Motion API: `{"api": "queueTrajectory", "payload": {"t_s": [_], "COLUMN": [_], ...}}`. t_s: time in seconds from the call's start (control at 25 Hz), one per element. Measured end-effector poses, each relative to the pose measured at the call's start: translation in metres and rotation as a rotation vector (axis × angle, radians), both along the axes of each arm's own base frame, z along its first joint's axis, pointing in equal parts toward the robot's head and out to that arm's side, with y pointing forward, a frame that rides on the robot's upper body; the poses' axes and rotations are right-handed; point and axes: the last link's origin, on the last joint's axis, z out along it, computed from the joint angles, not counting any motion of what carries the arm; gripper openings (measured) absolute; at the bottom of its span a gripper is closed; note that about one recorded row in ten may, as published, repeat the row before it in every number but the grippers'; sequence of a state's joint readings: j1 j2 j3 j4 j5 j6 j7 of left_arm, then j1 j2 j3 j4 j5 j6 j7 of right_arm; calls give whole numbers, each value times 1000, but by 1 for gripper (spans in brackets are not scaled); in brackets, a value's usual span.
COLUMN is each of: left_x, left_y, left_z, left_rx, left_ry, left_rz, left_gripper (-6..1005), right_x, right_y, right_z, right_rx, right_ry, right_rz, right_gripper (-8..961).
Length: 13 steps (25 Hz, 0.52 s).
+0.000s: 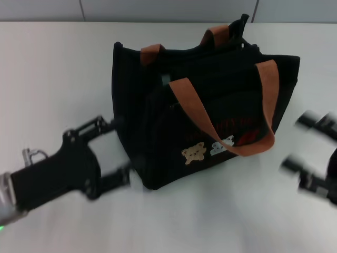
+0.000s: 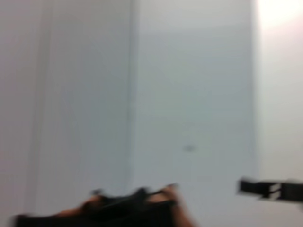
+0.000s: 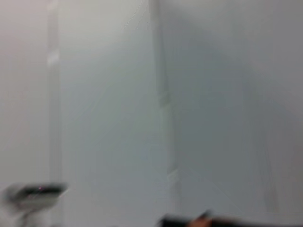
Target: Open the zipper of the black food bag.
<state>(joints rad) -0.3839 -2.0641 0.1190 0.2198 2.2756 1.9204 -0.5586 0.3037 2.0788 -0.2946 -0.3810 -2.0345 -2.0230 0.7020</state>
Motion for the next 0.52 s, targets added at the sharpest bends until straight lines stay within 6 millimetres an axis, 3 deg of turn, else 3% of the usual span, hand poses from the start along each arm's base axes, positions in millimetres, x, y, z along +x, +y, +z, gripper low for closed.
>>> {"api": "queueTrajectory", "payload": {"t_s": [0.16,0.52], "left_x": [2,5], "left_y": [-8,-9], "left_z": [0,-4], "left_rx": [-131,-170], "left_ry": [26,30], "left_rz": [-57,-70], "left_gripper": [798,809], "right_x": [-5,-7], "right_y": [6,13], "right_z": [-7,-11], "right_rx": [-144,-142], "right_ry": [-70,-82], "right_rz": [45,33], "right_gripper": [770,770]}}
